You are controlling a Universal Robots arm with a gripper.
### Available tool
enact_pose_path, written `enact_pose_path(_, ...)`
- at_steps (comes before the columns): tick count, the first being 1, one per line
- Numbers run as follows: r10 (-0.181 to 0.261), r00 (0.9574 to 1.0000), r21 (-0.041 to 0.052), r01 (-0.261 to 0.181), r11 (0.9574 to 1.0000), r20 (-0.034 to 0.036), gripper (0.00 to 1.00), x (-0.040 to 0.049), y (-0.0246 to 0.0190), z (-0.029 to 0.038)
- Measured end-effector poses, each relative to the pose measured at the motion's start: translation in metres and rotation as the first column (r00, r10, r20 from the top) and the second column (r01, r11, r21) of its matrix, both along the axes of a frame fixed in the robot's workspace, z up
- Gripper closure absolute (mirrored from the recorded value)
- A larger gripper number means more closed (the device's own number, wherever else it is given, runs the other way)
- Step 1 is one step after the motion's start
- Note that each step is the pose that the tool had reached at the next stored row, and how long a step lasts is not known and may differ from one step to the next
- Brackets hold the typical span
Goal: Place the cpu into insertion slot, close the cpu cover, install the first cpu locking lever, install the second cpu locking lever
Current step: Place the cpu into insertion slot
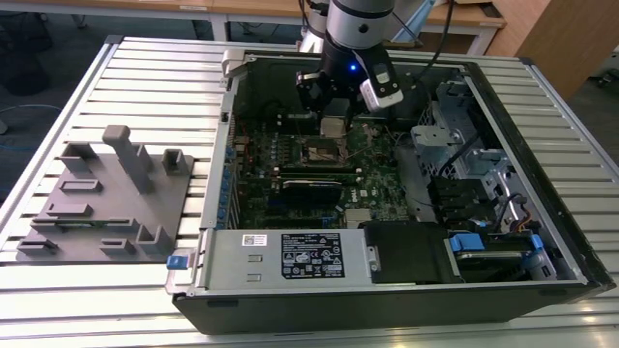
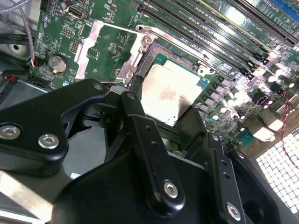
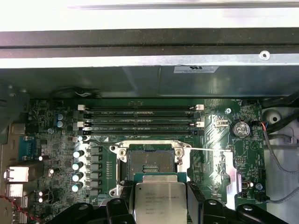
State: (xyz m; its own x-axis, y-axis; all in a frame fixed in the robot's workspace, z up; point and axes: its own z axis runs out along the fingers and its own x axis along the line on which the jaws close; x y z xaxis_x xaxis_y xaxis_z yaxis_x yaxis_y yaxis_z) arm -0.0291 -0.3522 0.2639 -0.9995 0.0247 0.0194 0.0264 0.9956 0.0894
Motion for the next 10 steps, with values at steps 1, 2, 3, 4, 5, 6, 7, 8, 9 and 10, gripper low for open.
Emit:
enact_pose_path(1,0.000,1.0000,0.0001,0.000,1.0000,0.0001,0.46,0.0000,0.0000,-0.0009)
enact_pose_path(2,0.000,1.0000,0.0002,0.000,1.0000,0.0001,0.46,0.0000,0.0000,-0.0013)
enact_pose_path(3,0.000,1.0000,0.0001,0.000,1.0000,0.0000,0.46,0.0000,0.0000,-0.0013)
enact_pose_path(4,0.000,1.0000,0.0001,0.000,1.0000,0.0001,0.46,0.0000,0.0000,-0.0013)
enact_pose_path(5,0.000,1.0000,0.0002,0.000,1.0000,0.0001,0.46,0.0000,0.0000,-0.0015)
enact_pose_path(6,0.000,1.0000,0.0007,0.000,1.0000,0.0003,0.46,0.0000,0.0001,-0.0020)
enact_pose_path(7,0.000,1.0000,0.0005,0.000,1.0000,0.0002,0.46,0.0000,0.0000,-0.0023)
enact_pose_path(8,0.000,1.0000,0.0001,0.000,1.0000,0.0000,0.46,0.0000,0.0000,-0.0025)
enact_pose_path(9,0.000,1.0000,0.0003,0.000,1.0000,0.0001,0.46,0.0000,0.0000,-0.0030)
enact_pose_path(10,0.000,1.0000,0.0002,0.000,1.0000,0.0001,0.46,0.0000,0.0000,-0.0035)
